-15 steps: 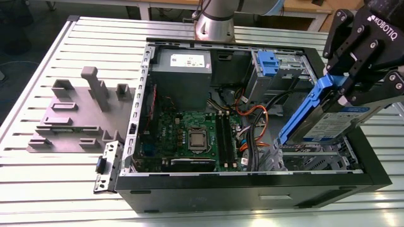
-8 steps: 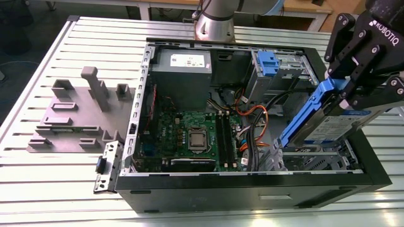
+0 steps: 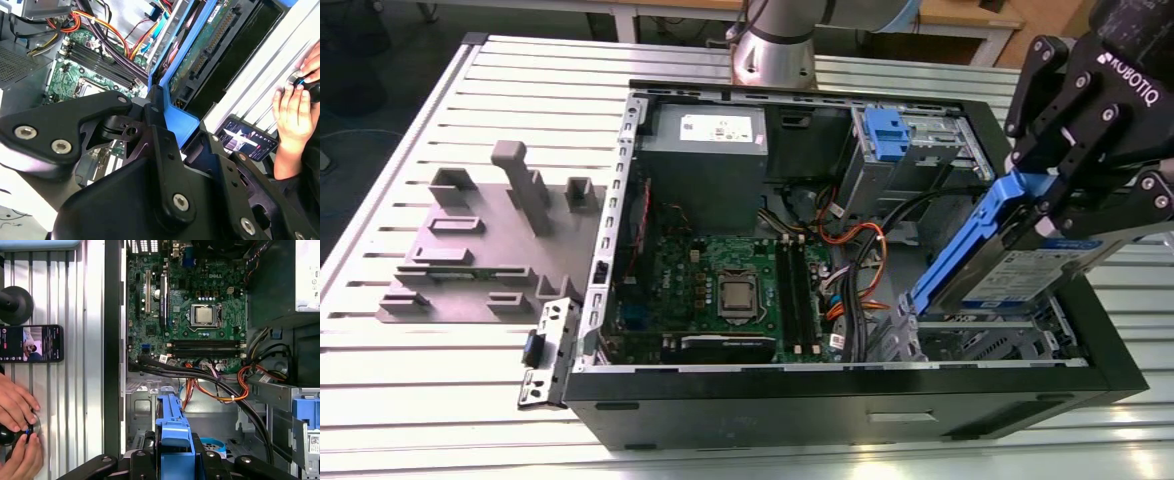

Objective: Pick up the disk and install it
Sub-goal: 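Insert the disk into the insertion slot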

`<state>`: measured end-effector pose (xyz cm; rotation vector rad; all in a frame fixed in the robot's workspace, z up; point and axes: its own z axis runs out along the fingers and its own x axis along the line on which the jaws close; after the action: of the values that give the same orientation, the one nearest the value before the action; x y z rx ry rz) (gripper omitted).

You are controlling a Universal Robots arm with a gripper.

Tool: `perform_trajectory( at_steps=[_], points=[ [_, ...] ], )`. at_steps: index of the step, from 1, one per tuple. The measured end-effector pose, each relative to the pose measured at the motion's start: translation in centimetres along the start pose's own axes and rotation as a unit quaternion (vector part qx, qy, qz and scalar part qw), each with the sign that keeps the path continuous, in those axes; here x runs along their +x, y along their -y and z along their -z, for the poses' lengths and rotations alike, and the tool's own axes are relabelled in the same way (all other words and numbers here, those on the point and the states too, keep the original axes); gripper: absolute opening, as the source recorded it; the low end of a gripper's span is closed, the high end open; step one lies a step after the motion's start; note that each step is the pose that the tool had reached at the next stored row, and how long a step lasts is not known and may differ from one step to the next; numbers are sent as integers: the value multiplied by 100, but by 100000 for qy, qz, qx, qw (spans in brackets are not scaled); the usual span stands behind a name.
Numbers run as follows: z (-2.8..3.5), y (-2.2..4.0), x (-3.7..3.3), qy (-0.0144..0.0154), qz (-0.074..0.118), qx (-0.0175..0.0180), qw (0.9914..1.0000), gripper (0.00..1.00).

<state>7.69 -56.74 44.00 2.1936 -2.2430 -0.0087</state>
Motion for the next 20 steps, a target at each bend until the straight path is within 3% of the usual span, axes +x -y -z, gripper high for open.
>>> perform_trajectory(
  at_steps=[20],
  points=[
    [-42, 0, -8, 11, -1072, 3, 99994, 36]
  ],
)
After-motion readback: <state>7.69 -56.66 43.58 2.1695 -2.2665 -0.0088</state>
